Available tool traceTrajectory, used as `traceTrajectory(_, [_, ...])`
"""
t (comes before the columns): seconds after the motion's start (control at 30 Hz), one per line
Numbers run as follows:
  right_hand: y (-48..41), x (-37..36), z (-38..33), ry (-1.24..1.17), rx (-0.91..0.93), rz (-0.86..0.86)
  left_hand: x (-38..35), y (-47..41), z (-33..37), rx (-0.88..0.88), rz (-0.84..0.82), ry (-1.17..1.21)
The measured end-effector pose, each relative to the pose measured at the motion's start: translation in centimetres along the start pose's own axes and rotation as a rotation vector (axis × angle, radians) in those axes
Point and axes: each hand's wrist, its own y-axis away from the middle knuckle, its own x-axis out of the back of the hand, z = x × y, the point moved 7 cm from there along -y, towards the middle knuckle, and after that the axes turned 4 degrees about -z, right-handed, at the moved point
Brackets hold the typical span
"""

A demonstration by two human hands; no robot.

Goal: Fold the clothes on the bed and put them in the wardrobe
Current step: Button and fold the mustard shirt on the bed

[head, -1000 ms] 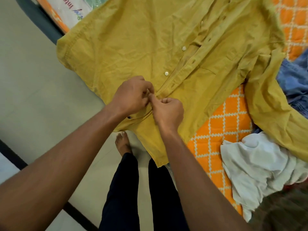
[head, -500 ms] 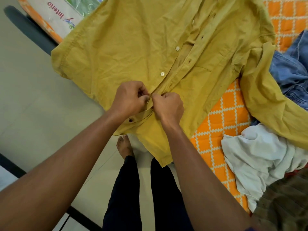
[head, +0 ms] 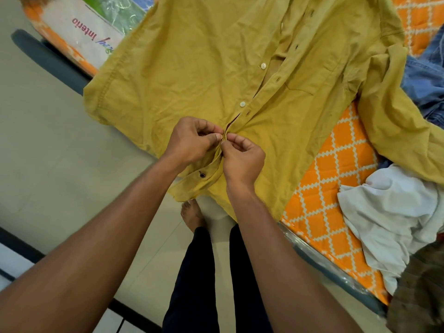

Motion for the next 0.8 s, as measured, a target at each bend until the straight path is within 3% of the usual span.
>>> traceTrajectory(0.3, [0.4,-0.1,0.4,-0.252,-0.088,0.068,0.1,0.1,-0.2,-0.003,0.028,0.078])
traceTrajectory(0.47, [0.7,1.4,1.1,-0.237,-0.087,0.045,0.1,0.3,0.0,-0.012,0.009,0.138])
traceTrajectory(0.63, [0.8,1.2,0.6,-0.145,-0.071,-0.052,-0.2,0.4,0.4,-0.095,-0.015,-0.028])
traceTrajectory(0.8, [0.0,0.9,0.1,-0.102,-0.080,-0.084,-0.6,1.7,3.2,-0.344,-0.016,-0.282])
